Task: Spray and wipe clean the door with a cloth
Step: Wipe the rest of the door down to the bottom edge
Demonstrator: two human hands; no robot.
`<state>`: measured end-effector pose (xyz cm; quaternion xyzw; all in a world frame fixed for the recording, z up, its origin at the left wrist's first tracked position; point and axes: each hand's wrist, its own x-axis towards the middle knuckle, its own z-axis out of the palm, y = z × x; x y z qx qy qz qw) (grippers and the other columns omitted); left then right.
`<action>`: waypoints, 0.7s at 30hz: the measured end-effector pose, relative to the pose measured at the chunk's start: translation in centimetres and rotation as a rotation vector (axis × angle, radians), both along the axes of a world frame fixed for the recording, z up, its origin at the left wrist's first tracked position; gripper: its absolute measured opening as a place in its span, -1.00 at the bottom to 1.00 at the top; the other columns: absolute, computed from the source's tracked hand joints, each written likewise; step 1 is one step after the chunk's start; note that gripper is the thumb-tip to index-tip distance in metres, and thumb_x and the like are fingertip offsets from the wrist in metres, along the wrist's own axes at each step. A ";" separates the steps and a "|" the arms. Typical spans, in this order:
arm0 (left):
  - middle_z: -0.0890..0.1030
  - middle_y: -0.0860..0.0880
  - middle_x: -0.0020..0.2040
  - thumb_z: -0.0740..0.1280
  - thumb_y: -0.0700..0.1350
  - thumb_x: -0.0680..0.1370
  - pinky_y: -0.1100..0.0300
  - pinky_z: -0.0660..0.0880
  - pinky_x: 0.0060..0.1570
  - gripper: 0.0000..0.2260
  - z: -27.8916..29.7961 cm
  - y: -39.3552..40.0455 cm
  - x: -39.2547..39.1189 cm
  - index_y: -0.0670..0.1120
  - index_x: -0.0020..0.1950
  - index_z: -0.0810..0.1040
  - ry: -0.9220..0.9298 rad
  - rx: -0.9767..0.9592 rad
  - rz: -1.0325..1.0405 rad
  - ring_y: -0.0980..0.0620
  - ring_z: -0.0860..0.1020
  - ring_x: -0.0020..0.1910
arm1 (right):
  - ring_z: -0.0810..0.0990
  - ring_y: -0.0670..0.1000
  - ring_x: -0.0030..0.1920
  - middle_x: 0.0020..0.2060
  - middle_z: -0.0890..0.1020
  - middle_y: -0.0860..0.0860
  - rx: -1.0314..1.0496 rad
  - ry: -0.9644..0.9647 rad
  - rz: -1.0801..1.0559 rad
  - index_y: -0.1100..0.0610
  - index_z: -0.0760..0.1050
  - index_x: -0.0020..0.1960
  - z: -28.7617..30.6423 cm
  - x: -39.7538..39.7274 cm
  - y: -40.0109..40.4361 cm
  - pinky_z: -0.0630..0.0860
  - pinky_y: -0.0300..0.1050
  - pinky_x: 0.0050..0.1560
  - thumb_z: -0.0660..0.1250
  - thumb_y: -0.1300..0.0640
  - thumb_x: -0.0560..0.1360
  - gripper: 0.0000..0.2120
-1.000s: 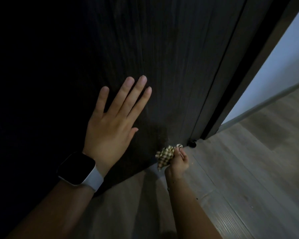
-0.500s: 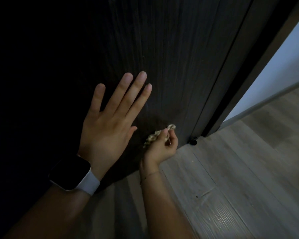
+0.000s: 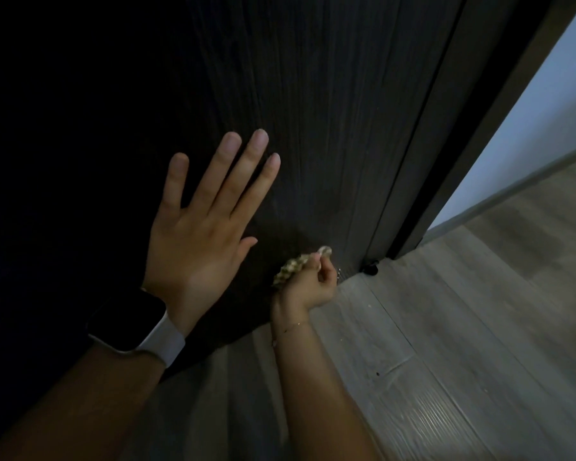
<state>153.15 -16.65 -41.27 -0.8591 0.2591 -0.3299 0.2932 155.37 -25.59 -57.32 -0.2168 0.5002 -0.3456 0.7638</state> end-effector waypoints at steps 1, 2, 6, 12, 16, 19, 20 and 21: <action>-0.37 -0.13 0.54 0.27 0.22 0.48 -0.16 -0.40 0.40 -0.07 0.0 0.0 0.0 -0.08 0.58 -0.26 0.004 -0.003 -0.003 -0.12 -0.32 0.53 | 0.61 -0.01 0.04 0.03 0.63 0.08 -0.080 -0.013 0.017 0.22 0.57 0.12 1.1 0.1 0.6 0.55 -0.29 0.01 0.33 0.27 0.55 -0.84; -0.37 -0.12 0.54 0.28 0.22 0.48 -0.16 -0.40 0.40 -0.08 0.0 0.0 0.0 -0.08 0.58 -0.26 0.009 -0.006 -0.005 -0.11 -0.34 0.53 | 0.61 -0.06 0.05 0.03 0.63 0.06 -0.146 -0.033 0.023 0.17 0.59 0.07 2.2 0.0 1.2 0.55 -0.28 0.07 0.35 0.26 0.54 -0.88; -0.37 -0.12 0.54 0.28 0.23 0.48 -0.15 -0.41 0.40 -0.07 -0.1 0.1 0.0 -0.07 0.58 -0.25 0.000 -0.007 -0.002 -0.11 -0.42 0.49 | 0.63 -0.04 0.02 -0.02 0.64 0.09 -0.212 -0.029 0.031 0.02 0.58 -0.09 0.5 -0.5 1.5 0.56 -0.20 0.09 0.37 0.31 0.51 -0.81; -0.37 -0.10 0.55 0.31 0.22 0.48 -0.14 -0.45 0.39 -0.06 0.0 0.1 0.2 -0.06 0.58 -0.25 0.022 -0.032 -0.007 -0.09 -0.43 0.49 | 0.58 0.16 -0.09 -0.19 0.62 0.16 0.167 0.076 0.113 0.18 0.63 -0.06 -6.2 -1.2 1.7 0.55 0.10 0.02 0.37 0.29 0.50 -0.92; -0.37 -0.10 0.54 0.31 0.21 0.48 -0.14 -0.44 0.39 -0.06 -0.1 0.1 0.2 -0.06 0.58 -0.25 0.022 -0.035 -0.014 -0.09 -0.42 0.49 | 0.60 -0.02 -0.08 -0.08 0.63 0.12 -0.081 0.066 0.044 0.31 0.57 0.10 -1.7 0.0 0.1 0.54 -0.33 -0.09 0.35 0.33 0.52 -0.83; -0.38 -0.10 0.54 0.31 0.22 0.48 -0.14 -0.45 0.39 -0.06 -0.1 0.0 0.2 -0.06 0.58 -0.25 0.020 -0.033 -0.012 -0.09 -0.43 0.49 | 0.60 0.01 -0.12 -0.09 0.63 0.14 -0.077 0.075 0.055 0.28 0.58 0.08 -2.0 0.0 -0.6 0.57 -0.21 -0.04 0.34 0.33 0.53 -0.86; -0.39 -0.10 0.54 0.30 0.22 0.48 -0.14 -0.45 0.39 -0.06 -0.2 0.0 0.2 -0.06 0.58 -0.25 0.017 -0.031 -0.014 -0.09 -0.44 0.48 | 0.59 0.01 -0.18 -0.13 0.62 0.14 -0.029 0.082 0.067 0.32 0.57 0.09 -2.4 -0.3 -1.2 0.59 -0.22 -0.12 0.31 0.34 0.54 -0.85; -0.39 -0.10 0.53 0.30 0.23 0.47 -0.14 -0.45 0.39 -0.06 -0.2 -0.1 0.2 -0.06 0.58 -0.25 0.015 -0.029 -0.015 -0.09 -0.44 0.48 | 0.57 -0.01 -0.27 -0.20 0.59 0.12 0.033 0.083 0.082 0.36 0.55 0.12 -3.1 -0.6 -2.0 0.57 -0.29 -0.29 0.28 0.35 0.56 -0.83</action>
